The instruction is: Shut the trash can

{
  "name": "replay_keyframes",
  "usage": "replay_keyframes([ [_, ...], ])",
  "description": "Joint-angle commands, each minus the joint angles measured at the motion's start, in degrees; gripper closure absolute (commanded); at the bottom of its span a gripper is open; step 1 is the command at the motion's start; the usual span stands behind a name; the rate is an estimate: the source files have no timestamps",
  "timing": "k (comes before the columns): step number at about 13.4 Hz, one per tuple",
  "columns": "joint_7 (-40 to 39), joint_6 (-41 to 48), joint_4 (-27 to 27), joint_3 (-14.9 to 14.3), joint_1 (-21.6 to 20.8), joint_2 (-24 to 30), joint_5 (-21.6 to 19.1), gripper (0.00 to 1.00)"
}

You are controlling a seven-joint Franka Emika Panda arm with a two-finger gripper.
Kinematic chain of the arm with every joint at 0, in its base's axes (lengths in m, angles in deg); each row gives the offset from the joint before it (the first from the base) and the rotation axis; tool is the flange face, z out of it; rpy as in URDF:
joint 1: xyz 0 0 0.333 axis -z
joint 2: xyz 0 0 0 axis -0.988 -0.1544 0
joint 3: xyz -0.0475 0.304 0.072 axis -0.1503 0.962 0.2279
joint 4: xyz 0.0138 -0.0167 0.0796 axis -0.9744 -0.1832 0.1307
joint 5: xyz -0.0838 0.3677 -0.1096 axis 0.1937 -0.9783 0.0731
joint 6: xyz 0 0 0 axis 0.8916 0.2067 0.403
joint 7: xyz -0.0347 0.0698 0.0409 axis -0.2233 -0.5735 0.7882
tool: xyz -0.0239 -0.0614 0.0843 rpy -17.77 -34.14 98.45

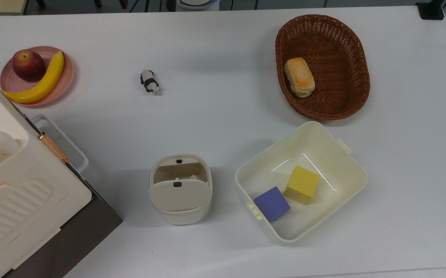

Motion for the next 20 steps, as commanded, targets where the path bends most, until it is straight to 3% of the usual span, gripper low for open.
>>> replay_keyframes([
  [1,-1.1,0.1,-0.7,-1.0,-1.0,1.0,-1.2,0.0],
  [14,0.1,0.0,-0.7,-0.3,-1.4,0.6,-0.5,0.0],
  [15,0.1,-0.1,-0.7,-0.3,-1.4,0.6,-0.5,0.21],
  [16,0.1,-1.1,-0.7,-0.3,-1.3,0.5,-1.1,0.72],
  [17,0.1,-2.8,-0.9,-0.3,-1.3,0.6,-1.2,0.99],
  [20,-0.4,-3.8,-1.0,-0.4,-1.3,0.5,-1.2,1.0],
])
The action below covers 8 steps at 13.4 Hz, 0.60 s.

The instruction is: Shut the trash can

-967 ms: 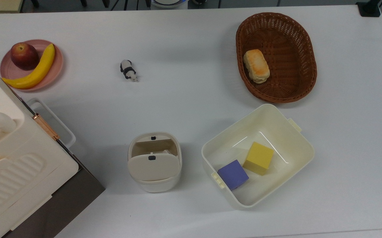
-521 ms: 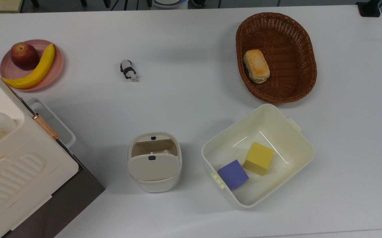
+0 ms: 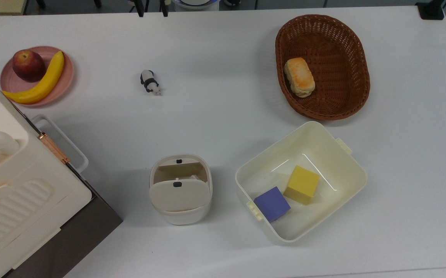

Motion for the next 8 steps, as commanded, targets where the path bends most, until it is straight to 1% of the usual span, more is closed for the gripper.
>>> replay_keyframes([
  [1,-0.1,-1.9,-1.0,-0.5,-0.6,0.5,-1.2,1.0],
  [5,0.2,-5.7,-1.0,-0.4,-0.9,-0.4,-1.6,1.0],
  [7,0.2,-7.0,-0.7,-0.4,-0.7,-1.2,-2.8,1.0],
  [8,0.2,-9.3,-0.7,-0.4,-0.7,-1.4,-3.4,1.0],
])
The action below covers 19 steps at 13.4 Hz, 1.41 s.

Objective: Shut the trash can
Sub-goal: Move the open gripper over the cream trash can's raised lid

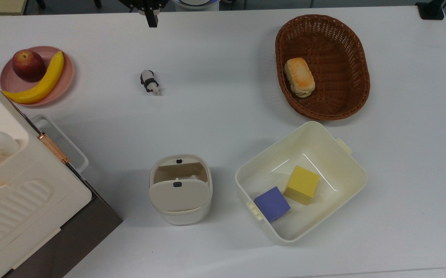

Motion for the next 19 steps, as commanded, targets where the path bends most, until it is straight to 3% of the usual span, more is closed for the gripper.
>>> replay_keyframes([
  [1,0.2,-8.6,-0.6,-0.5,-0.6,-1.0,-2.6,1.0],
  [6,-0.3,-24.2,1.0,1.2,-0.9,-8.7,-2.6,1.0],
  [11,0.2,-35.0,9.1,2.6,-3.5,-19.4,-2.4,1.0],
  [13,0.1,-42.1,9.3,2.5,-3.8,-21.4,-2.3,1.0],
  [19,-0.5,-51.8,10.3,2.4,-3.9,-24.3,-1.7,1.0],
])
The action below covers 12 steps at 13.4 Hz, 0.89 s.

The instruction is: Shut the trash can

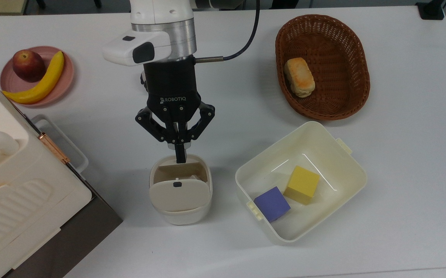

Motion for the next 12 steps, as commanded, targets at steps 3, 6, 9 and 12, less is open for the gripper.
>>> replay_keyframes([
  [3,-0.6,-9.8,1.6,-0.9,-0.2,-3.2,-0.1,1.0],
  [6,-0.6,-10.7,1.5,-1.0,-0.2,-4.2,1.0,1.0],
  [9,-0.6,-10.8,1.6,-1.1,-0.1,-5.1,2.0,1.0],
  [12,-0.7,-10.8,1.5,-1.2,0.1,-5.2,2.3,1.0],
])
